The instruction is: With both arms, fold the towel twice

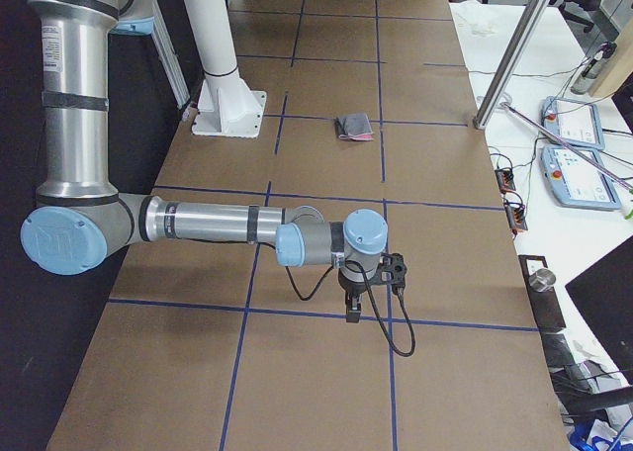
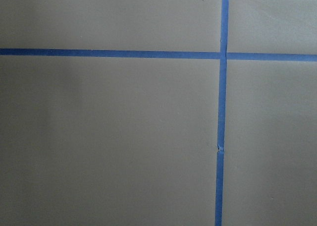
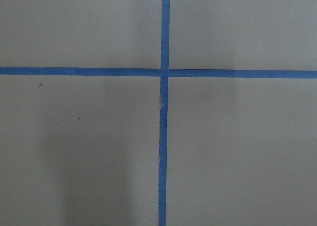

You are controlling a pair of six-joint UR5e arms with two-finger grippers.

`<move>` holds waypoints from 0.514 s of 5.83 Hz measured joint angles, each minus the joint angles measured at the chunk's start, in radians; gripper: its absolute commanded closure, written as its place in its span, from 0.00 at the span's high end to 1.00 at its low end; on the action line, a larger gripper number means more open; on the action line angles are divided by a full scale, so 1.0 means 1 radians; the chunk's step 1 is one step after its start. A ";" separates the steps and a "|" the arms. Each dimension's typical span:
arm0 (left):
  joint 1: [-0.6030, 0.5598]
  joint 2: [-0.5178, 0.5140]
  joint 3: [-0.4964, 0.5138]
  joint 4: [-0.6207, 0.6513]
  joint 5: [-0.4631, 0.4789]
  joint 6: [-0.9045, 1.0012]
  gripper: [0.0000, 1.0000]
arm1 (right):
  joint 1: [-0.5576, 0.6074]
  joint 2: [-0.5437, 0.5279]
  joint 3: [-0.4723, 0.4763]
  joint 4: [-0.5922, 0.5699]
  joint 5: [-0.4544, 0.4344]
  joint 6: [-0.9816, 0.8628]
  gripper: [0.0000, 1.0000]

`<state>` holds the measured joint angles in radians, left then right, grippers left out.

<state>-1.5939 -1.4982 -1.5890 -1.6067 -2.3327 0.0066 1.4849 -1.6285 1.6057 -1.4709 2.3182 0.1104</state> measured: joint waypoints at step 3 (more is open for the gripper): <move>0.000 -0.004 0.020 -0.006 0.020 0.002 1.00 | 0.004 0.003 0.049 -0.065 0.001 0.000 1.00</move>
<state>-1.5938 -1.5021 -1.5691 -1.6127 -2.3123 0.0087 1.4887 -1.6258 1.6548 -1.5355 2.3193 0.1105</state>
